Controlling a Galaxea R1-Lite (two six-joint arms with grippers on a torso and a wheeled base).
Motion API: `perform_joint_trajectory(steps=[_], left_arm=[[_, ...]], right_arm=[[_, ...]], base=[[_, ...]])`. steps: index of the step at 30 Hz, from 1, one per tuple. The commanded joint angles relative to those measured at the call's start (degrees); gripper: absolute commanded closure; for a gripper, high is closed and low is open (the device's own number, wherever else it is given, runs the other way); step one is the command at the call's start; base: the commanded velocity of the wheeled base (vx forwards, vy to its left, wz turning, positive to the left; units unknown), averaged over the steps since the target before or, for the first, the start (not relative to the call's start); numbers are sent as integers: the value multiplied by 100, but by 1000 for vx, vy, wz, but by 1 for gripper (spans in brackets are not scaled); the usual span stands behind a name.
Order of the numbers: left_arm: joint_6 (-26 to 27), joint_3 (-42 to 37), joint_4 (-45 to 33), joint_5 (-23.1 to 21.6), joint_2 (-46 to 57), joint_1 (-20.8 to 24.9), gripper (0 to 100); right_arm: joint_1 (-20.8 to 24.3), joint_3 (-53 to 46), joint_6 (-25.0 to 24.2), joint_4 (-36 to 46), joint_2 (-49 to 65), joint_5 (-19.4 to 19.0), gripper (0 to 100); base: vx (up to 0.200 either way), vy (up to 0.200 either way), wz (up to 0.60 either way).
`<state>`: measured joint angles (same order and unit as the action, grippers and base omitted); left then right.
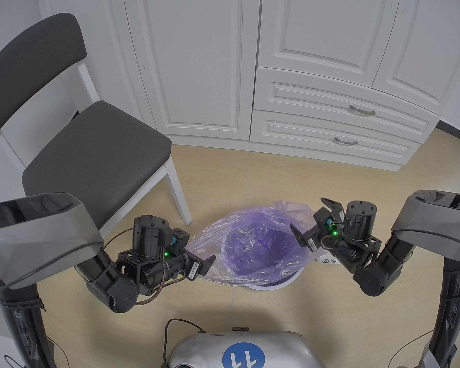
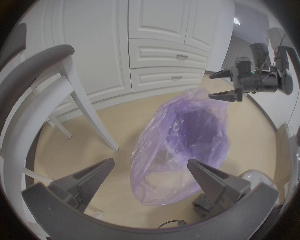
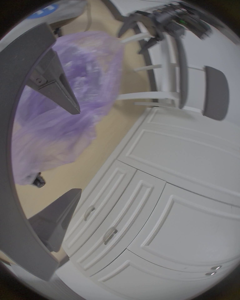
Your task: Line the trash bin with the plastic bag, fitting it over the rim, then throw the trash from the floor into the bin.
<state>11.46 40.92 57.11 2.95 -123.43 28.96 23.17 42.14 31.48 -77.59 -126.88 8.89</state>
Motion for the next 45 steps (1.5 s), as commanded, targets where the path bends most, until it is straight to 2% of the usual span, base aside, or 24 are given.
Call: perform_joint_trajectory(steps=[1,9,14,16,18,20,25,32,35,45], left_arm=[[181,320,10,188,-665,-128,0],[155,531,19,206,-832,-216,0],[111,1014,89,654,-1183,-216,0],[111,1014,89,654,-1183,-216,0],[-126,1357,327,839,-1377,-216,0],[-320,1497,344,909,-1377,-225,0],[-601,1779,371,1050,-1412,-286,0],[-856,2130,608,1138,-1588,-321,0],[-865,2262,740,1322,-1684,-321,0],[-873,2280,942,1322,-1728,-321,0]], right_arm=[[-217,-514,157,-19,-417,34,0],[-226,-303,201,174,-601,43,0],[-419,295,183,148,-988,104,0],[-419,295,183,148,-988,104,0],[-551,760,139,78,-1120,368,0],[-586,954,131,-19,-1137,474,0],[-630,1490,-89,-344,-1295,614,0],[-604,2316,-520,-511,-1612,623,0],[-595,2421,-660,-502,-1612,623,0],[-595,2421,-801,-467,-1506,614,0]], base=[[0,0,0],[0,0,0],[0,0,0],[0,0,0],[0,0,0],[0,0,0],[0,0,0],[0,0,0],[0,0,0],[0,0,0]])
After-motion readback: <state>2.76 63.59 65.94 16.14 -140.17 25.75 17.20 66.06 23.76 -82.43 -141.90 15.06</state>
